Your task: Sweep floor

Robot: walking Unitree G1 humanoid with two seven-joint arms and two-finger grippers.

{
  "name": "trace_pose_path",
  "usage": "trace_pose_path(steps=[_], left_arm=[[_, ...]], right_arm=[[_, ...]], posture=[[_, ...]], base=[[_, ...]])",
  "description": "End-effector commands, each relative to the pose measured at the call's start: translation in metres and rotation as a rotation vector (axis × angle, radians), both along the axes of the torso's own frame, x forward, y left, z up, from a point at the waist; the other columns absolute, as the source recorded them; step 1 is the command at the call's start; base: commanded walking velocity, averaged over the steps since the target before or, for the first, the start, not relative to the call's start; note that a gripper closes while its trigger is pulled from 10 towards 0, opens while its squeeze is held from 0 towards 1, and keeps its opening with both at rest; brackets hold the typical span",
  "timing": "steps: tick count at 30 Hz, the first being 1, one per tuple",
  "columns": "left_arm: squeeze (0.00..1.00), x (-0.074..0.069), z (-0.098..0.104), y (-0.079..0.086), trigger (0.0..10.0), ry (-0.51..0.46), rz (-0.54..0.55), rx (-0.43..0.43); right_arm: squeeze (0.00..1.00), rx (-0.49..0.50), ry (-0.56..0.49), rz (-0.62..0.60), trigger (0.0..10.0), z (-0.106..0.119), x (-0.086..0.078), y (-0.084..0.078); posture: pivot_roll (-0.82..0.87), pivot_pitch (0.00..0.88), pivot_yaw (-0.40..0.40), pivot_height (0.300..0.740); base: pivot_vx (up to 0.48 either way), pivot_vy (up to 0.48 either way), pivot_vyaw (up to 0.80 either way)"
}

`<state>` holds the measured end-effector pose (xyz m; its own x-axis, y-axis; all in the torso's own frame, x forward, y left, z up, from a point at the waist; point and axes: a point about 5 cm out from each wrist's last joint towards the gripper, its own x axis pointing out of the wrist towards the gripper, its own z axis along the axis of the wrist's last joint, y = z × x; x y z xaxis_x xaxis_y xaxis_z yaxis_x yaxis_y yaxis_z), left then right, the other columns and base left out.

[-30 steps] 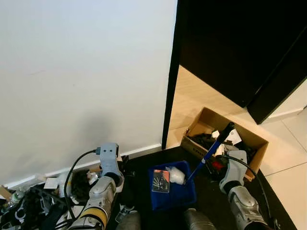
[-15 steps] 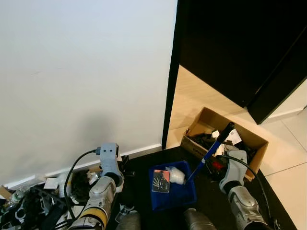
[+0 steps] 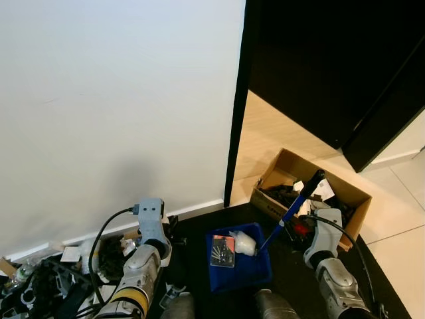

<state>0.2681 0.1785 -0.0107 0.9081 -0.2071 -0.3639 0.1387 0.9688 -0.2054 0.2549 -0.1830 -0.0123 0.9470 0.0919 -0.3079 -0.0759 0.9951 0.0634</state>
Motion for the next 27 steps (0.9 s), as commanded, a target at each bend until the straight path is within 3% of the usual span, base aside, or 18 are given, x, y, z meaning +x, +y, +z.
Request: trace_pose_path(steps=[1, 27], left_arm=[[0.0, -0.0065, -0.0069, -0.0017, 10.0, 0.033, 0.005, -0.008], [0.0, -0.0063, -0.0071, -0.0014, 10.0, 0.035, 0.005, -0.008]], right_arm=[[0.0, 0.002, 0.032, -0.014, 10.0, -0.0055, -0.0054, -0.003], [0.0, 0.002, 0.033, -0.012, 10.0, -0.0056, -0.0052, -0.0024]], posture=[[0.03, 0.165, -0.014, 0.74], [0.03, 0.159, -0.014, 0.74]], base=[[0.0, 0.0, 0.0], [0.0, 0.0, 0.0]])
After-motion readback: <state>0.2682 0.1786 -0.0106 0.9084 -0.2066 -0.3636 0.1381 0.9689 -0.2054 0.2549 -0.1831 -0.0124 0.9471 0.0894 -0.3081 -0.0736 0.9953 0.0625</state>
